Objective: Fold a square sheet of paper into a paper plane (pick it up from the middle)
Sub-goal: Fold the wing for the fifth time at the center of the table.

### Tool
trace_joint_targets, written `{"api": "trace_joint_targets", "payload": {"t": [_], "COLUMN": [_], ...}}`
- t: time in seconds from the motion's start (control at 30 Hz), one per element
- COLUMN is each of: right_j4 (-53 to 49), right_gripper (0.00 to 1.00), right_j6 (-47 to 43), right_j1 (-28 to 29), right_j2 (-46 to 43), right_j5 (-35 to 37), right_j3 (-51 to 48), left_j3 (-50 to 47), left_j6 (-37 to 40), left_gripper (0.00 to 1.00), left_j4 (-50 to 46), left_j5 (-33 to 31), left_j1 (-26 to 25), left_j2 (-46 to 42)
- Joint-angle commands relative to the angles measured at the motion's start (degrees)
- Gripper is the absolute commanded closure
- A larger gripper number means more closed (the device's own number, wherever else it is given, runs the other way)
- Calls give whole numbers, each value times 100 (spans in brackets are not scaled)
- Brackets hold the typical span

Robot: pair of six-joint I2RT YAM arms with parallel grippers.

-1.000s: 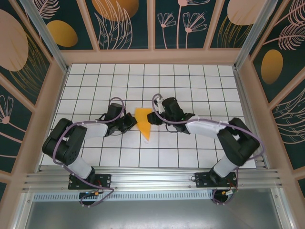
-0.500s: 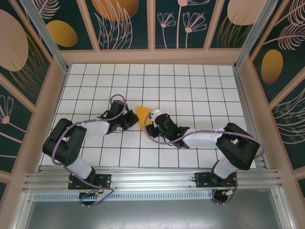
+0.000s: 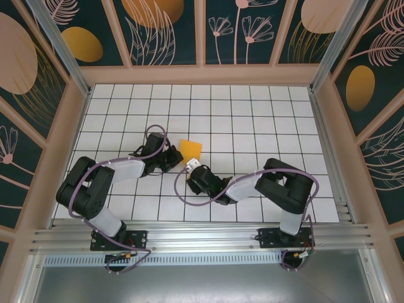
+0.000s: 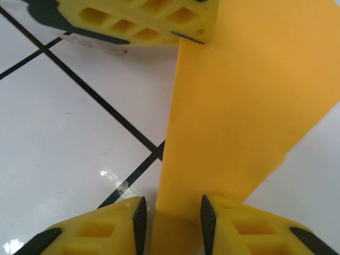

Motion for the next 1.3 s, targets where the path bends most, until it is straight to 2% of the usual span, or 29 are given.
{"api": "trace_joint_targets", "payload": {"t": [0.0,0.07,0.23,0.37,0.6,0.67,0.73,0.87,1.03,1.27], "right_j4": [274,295,432,695,1232,1367,1378,1360,1410,1516], "right_gripper": [72,79,91,96,96,95,93,77,63,62], "right_j6": [-227,-319,-654,-860,-1159,-1187,-1202,-1149,-1165,-1349], "right_j1": [26,26,11,-37,-182,-246,-263,-259,-241,-238], "right_j2": [169,238,218,19,-460,-591,-638,-596,-344,18], "right_j5": [296,366,305,78,-465,-617,-685,-609,-361,-59], "right_j3": [257,278,84,-218,-882,-1035,-1059,-952,-630,-236], "left_j3": [136,149,183,211,214,202,164,141,141,154], "left_j6": [-101,-101,-84,-36,109,156,152,122,59,45], "left_gripper": [100,99,87,78,76,81,89,100,100,100], "left_j4": [-150,-151,-143,-106,-146,-147,-103,-126,-164,-222], "left_j5": [-9,13,30,97,223,304,398,411,421,402], "left_j1": [-26,-26,-20,-9,29,33,29,33,34,34], "left_j2": [-123,-123,-98,-2,6,13,10,-86,-159,-176]}}
